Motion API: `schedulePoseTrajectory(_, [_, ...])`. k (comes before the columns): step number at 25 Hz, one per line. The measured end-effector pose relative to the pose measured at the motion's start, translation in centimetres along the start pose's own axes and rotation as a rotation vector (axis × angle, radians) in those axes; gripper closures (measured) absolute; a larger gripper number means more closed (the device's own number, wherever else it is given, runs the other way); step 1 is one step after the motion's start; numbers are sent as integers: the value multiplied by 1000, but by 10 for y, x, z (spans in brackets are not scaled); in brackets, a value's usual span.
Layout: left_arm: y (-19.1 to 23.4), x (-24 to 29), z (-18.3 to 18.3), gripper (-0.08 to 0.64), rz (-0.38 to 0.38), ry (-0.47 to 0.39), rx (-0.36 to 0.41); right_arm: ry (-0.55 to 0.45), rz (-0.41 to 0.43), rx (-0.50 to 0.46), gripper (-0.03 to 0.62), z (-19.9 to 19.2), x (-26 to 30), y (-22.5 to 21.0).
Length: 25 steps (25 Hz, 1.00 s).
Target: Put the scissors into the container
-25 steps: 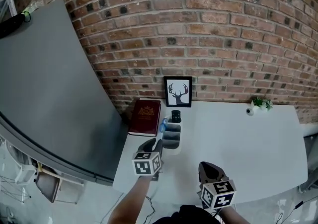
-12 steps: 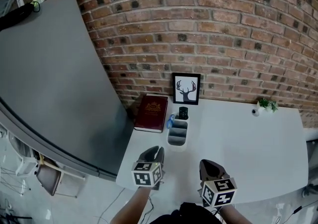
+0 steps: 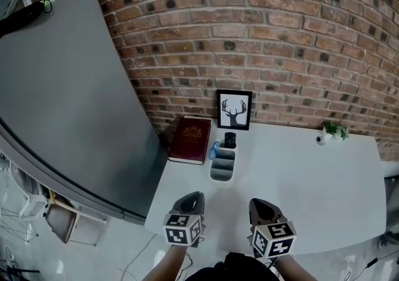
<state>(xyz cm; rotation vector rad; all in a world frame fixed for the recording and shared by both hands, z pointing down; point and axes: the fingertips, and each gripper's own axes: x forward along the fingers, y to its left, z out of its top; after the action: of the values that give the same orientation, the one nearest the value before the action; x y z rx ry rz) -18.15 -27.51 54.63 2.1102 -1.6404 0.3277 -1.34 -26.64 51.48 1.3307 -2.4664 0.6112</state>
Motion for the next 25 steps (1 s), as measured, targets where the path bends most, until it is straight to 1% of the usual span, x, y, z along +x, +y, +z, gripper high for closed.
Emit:
schedulePoseTrajectory(4, [-1,-9,0,532,10,-7,-8,2,10,1,592,0,0,-1])
schedulePoseTrajectory(10, [1,-19,5,534,35,-21,8,7,44,-7,592,0,2,5])
schedulePoseTrajectory(14, [5,-25,6,534,55,-29,-6,-2,62,-16,592,1,3,9])
schedulePoseTrajectory(25, [15,-31,9,534,88,-39,-11,0,50,-22,592,3,4,4])
